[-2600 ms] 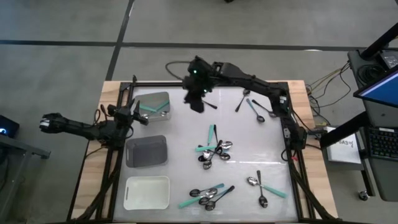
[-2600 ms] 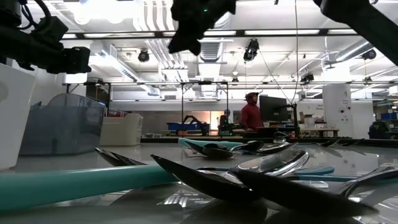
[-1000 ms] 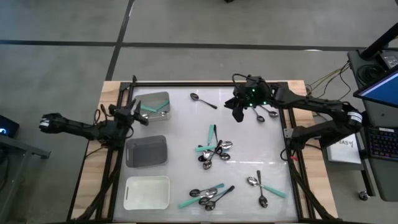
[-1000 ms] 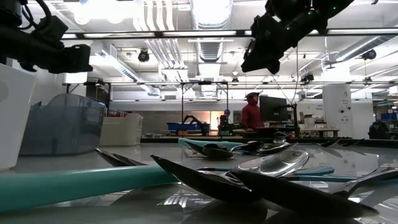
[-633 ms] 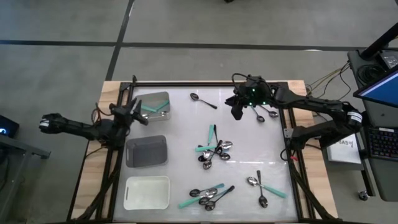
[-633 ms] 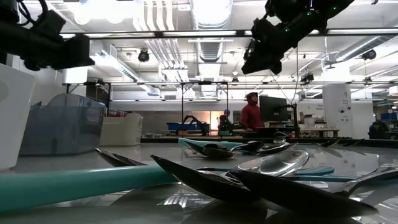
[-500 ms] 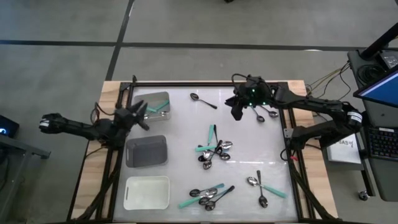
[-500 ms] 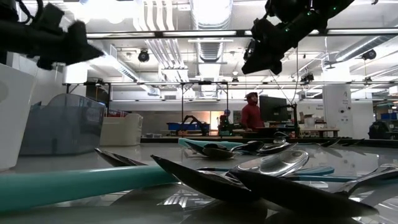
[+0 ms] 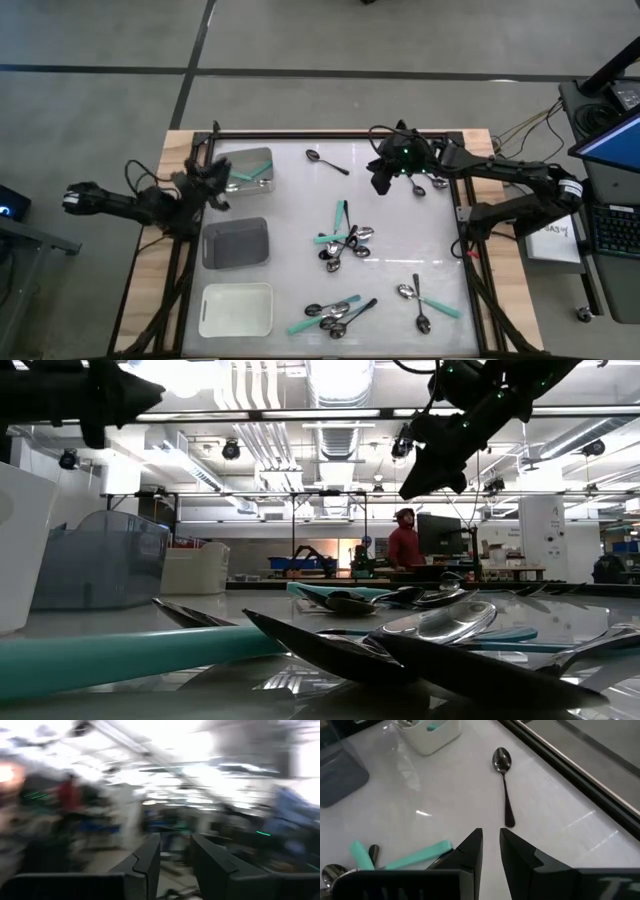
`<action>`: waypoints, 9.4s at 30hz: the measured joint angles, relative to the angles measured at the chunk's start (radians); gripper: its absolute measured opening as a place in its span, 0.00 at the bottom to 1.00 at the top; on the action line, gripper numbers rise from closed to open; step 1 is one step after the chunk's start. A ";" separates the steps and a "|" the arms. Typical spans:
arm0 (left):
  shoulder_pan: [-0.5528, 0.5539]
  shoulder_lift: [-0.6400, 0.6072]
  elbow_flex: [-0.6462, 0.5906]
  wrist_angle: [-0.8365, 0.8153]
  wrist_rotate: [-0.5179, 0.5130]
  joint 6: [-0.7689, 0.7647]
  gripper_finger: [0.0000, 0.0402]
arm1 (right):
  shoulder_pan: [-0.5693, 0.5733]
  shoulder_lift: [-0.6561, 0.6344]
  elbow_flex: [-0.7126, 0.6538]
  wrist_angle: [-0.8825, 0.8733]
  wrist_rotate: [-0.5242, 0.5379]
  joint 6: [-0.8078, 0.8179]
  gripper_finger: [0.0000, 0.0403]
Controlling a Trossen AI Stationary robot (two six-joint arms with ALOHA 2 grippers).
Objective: Sort silverware by color (type)
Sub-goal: Put the black spoon into the black bin, then put the green spoon into the gray bin
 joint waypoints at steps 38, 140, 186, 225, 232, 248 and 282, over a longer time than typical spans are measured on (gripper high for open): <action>0.022 0.517 0.374 -0.177 -0.004 -0.377 0.22 | 0.000 -0.144 -0.002 -0.227 0.207 -0.001 0.14; 0.748 2.210 2.286 -2.107 1.042 0.525 0.22 | 0.013 -0.159 -0.104 -0.246 0.258 -0.029 0.13; 0.691 2.131 2.236 -2.252 1.101 0.319 0.00 | 0.013 -0.159 -0.104 -0.232 0.258 -0.017 0.13; 0.297 0.712 0.790 -1.941 1.016 -0.637 0.00 | 0.013 -0.159 -0.104 -0.178 0.259 0.000 0.13; 0.254 0.561 0.615 -1.945 1.017 -0.798 0.00 | 0.013 -0.159 -0.104 -0.177 0.259 0.019 0.13; 0.254 0.566 0.569 -1.944 1.146 -0.857 0.09 | 0.013 -0.159 -0.104 -0.178 0.259 0.036 0.13; 0.254 0.759 0.708 -1.433 0.853 -0.348 0.20 | 0.166 -0.134 -0.108 -0.517 0.099 0.354 0.13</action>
